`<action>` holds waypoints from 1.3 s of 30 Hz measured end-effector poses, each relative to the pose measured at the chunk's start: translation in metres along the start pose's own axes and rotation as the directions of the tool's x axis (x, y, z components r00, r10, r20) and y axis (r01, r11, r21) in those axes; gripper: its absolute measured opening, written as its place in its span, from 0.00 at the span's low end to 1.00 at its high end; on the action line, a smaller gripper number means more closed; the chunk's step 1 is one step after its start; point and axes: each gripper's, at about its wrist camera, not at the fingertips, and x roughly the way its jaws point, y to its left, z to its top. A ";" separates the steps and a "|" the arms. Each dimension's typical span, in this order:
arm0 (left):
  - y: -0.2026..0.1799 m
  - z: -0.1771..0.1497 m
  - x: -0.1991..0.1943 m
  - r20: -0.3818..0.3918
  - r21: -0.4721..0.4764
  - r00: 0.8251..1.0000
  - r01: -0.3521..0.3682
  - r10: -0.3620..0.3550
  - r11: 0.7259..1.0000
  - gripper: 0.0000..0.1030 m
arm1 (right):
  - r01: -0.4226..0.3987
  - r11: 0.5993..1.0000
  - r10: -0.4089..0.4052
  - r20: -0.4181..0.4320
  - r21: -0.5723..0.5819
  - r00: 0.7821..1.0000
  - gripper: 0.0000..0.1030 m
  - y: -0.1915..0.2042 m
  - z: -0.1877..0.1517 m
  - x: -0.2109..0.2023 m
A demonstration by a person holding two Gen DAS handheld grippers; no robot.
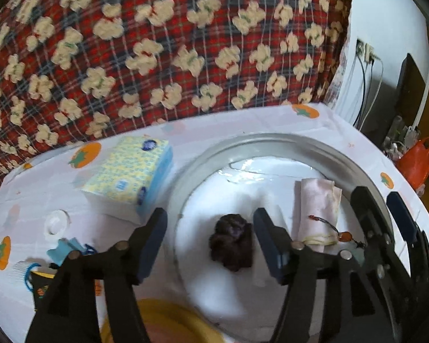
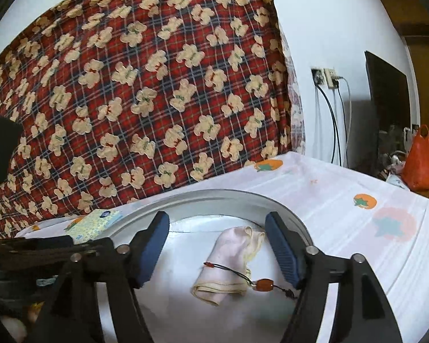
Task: Organize soft objects
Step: 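Open both tools to drop the light blue cloth and white towel into the tin, then move both open tools back over the remaining soft items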
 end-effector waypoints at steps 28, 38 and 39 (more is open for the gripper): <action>0.245 -0.109 -0.041 -0.036 -0.261 0.924 -0.375 0.380 0.889 0.90 | -0.042 0.976 0.058 0.069 -0.212 0.996 0.79 0.046 -0.009 -0.017; 0.263 -0.110 -0.026 -0.081 -0.323 0.934 -0.356 0.349 0.877 0.89 | -0.040 0.976 0.056 0.070 -0.216 0.996 0.79 0.048 -0.009 -0.018; 0.263 -0.110 -0.025 -0.077 -0.336 0.939 -0.342 0.336 0.878 0.89 | -0.039 0.976 0.055 0.069 -0.216 0.996 0.79 0.048 -0.009 -0.017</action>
